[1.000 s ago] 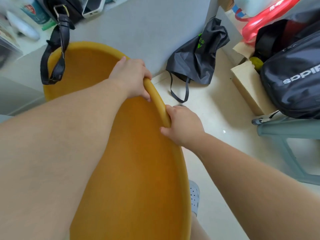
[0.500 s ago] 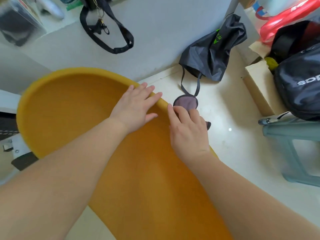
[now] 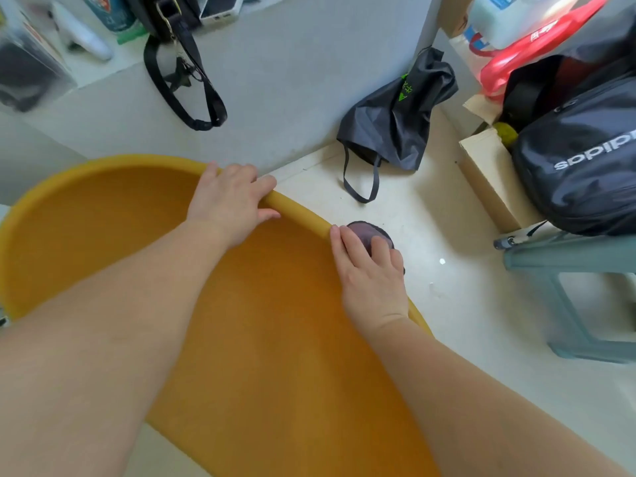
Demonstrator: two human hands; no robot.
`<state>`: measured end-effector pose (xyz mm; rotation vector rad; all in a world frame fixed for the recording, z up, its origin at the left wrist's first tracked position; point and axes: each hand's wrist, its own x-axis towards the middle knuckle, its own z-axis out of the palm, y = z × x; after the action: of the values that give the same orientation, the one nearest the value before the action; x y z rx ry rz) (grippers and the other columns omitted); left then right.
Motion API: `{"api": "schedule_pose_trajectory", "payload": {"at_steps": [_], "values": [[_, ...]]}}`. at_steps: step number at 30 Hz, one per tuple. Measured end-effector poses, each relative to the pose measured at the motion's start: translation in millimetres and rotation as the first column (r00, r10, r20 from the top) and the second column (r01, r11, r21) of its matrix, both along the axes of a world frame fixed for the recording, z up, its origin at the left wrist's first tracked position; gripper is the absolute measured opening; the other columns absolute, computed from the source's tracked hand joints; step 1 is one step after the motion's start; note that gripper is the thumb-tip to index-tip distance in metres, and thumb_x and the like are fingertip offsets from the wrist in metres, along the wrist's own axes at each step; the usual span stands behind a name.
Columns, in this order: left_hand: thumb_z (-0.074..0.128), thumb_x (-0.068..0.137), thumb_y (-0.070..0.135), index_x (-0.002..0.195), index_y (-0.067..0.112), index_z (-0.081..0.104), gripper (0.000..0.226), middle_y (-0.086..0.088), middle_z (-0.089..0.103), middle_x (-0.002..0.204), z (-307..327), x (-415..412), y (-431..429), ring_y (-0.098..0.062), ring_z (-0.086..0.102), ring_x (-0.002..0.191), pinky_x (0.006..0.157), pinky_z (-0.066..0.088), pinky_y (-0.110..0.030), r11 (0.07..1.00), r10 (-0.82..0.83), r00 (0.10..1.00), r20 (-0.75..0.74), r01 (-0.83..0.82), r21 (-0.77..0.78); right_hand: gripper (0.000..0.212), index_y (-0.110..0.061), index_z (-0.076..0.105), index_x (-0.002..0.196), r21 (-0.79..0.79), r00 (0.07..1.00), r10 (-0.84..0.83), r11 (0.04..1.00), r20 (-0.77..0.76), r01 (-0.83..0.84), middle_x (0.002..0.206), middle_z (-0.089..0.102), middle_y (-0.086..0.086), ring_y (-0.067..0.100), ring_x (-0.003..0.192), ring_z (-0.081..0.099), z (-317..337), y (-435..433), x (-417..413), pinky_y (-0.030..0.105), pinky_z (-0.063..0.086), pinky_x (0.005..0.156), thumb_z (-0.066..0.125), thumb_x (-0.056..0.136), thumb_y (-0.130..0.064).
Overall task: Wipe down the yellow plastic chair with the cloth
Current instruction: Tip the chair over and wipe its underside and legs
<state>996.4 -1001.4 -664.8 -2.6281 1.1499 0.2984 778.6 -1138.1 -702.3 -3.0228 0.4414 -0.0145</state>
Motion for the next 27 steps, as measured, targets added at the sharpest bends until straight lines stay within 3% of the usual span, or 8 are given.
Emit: {"api": "schedule_pose_trajectory", "payload": {"at_steps": [6, 10, 12, 14, 17, 23, 25, 27], "values": [[0.045, 0.094, 0.063, 0.126, 0.028, 0.052, 0.048, -0.006, 0.058, 0.120, 2, 30, 46, -0.031, 0.053, 0.118, 0.107, 0.037, -0.054, 0.956, 0.293, 0.956, 0.023, -0.292, -0.044, 0.071, -0.013, 0.038, 0.156, -0.160, 0.965, 0.258, 0.952, -0.048, -0.263, 0.145, 0.050, 0.002, 0.031, 0.099, 0.038, -5, -2, 80, 0.039, 0.026, 0.080, 0.021, 0.087, -0.010], [0.042, 0.097, 0.061, 0.150, 0.025, 0.034, 0.064, -0.008, 0.042, 0.152, -6, 44, 81, -0.031, 0.034, 0.144, 0.117, 0.025, -0.058, 0.935, 0.352, 0.936, 0.019, -0.350, -0.064, 0.067, -0.015, 0.025, 0.160, -0.188, 0.940, 0.327, 0.921, -0.099, -0.341, 0.152, 0.042, 0.002, 0.033, 0.111, 0.041, -2, 10, 123, 0.042, 0.033, 0.086, 0.027, 0.094, -0.015], [0.044, 0.097, 0.057, 0.157, 0.026, 0.015, 0.074, -0.006, 0.024, 0.163, -11, 48, 95, -0.028, 0.019, 0.152, 0.119, 0.017, -0.061, 0.948, 0.318, 0.948, 0.016, -0.318, -0.033, 0.066, -0.021, 0.024, 0.161, -0.105, 0.977, 0.202, 0.972, -0.073, -0.208, 0.153, 0.040, 0.000, 0.033, 0.116, 0.037, -2, 28, 135, 0.044, 0.031, 0.090, 0.032, 0.096, -0.016], [0.046, 0.098, 0.053, 0.159, 0.028, 0.001, 0.080, -0.005, 0.013, 0.167, -16, 51, 106, -0.026, 0.009, 0.155, 0.120, 0.011, -0.062, 0.962, 0.273, 0.962, 0.019, -0.272, -0.026, 0.055, -0.028, 0.037, 0.156, 0.015, 1.000, 0.015, 1.000, -0.002, -0.015, 0.146, 0.049, -0.003, 0.034, 0.118, 0.037, -2, 51, 142, 0.046, 0.030, 0.089, 0.045, 0.101, -0.026], [0.045, 0.099, 0.050, 0.159, 0.026, -0.004, 0.081, -0.006, 0.010, 0.167, -20, 55, 118, -0.028, 0.007, 0.155, 0.123, 0.009, -0.057, 0.982, 0.181, 0.983, 0.031, -0.178, -0.065, 0.047, -0.035, 0.050, 0.147, 0.154, 0.974, -0.225, 0.964, 0.033, 0.217, 0.142, 0.054, -0.006, 0.036, 0.124, 0.037, -2, 76, 153, 0.047, 0.029, 0.094, 0.049, 0.102, -0.049], [0.041, 0.101, 0.049, 0.158, 0.032, -0.011, 0.079, -0.006, -0.004, 0.168, -33, 73, 151, -0.030, 0.000, 0.155, 0.122, 0.007, -0.059, 0.991, 0.022, 1.000, 0.022, -0.019, -0.133, 0.062, -0.039, 0.033, 0.155, 0.199, 0.892, -0.451, 0.875, 0.005, 0.441, 0.158, 0.035, -0.005, 0.040, 0.140, 0.018, -11, 126, 171, 0.055, 0.025, 0.107, 0.045, 0.099, -0.061], [0.042, 0.101, 0.045, 0.157, 0.039, -0.009, 0.076, -0.008, 0.001, 0.168, -38, 81, 161, -0.035, 0.007, 0.153, 0.120, 0.010, -0.062, 0.987, 0.030, 0.999, 0.023, -0.026, -0.158, 0.062, -0.042, 0.033, 0.155, 0.241, 0.873, -0.487, 0.848, 0.007, 0.471, 0.161, 0.031, -0.006, 0.039, 0.144, 0.011, -14, 138, 179, 0.054, 0.018, 0.112, 0.048, 0.098, -0.061], [0.044, 0.102, 0.037, 0.156, 0.045, -0.001, 0.071, -0.008, 0.026, 0.160, -40, 97, 167, -0.035, 0.031, 0.141, 0.112, 0.027, -0.059, 0.981, -0.003, 0.998, 0.058, 0.014, -0.192, 0.059, -0.041, 0.038, 0.152, 0.254, 0.873, -0.487, 0.848, 0.023, 0.465, 0.158, 0.036, -0.005, 0.040, 0.144, 0.012, -16, 144, 192, 0.053, 0.018, 0.112, 0.052, 0.098, -0.058]]}}
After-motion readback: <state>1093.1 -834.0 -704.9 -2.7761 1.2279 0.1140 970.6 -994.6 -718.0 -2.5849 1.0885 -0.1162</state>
